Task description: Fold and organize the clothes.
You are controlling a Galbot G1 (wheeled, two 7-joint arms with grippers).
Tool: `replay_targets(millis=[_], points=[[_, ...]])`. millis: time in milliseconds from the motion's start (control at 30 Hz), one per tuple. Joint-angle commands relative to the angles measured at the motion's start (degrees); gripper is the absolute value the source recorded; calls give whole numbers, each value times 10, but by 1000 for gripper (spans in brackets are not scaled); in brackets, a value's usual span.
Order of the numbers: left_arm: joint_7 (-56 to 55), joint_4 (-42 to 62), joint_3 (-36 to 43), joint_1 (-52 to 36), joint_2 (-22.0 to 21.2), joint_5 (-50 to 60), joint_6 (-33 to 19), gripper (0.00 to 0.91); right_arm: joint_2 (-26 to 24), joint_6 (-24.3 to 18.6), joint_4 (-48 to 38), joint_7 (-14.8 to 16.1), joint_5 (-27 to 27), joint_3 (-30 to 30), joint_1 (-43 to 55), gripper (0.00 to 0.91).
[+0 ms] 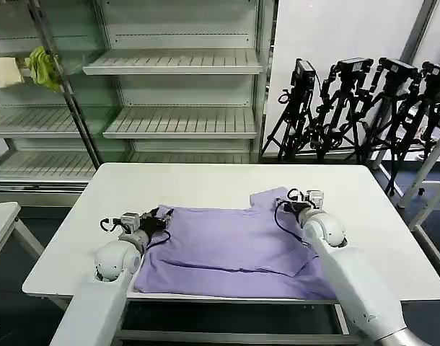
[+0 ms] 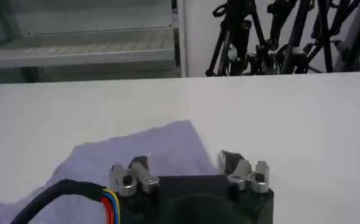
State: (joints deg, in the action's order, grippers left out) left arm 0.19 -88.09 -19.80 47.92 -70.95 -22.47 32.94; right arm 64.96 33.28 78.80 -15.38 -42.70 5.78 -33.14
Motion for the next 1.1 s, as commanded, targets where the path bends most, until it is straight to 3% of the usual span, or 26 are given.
replay_targets(millis=[33,67,100,300,533,1100], points=[[1,0,-1,3,1,0,1,262,1,0,1,1,1,0,-3,373],[1,-1,-1,3,2,0,1,262,1,0,0,1,2,0,-3,333],[2,-1,-1,4,2,0,1,222,2,0,1,1,2,0,-4,222],[4,-3,-3,7,3,1,1,91,4,0,0,4,8,0,-7,0],[5,-4,-4,9,5,1,1,10,4,0,1,5,10,1,-9,0],[8,-25,-7,14,0,4,-1,0,3,-1,21,9,14,15,-20,0]])
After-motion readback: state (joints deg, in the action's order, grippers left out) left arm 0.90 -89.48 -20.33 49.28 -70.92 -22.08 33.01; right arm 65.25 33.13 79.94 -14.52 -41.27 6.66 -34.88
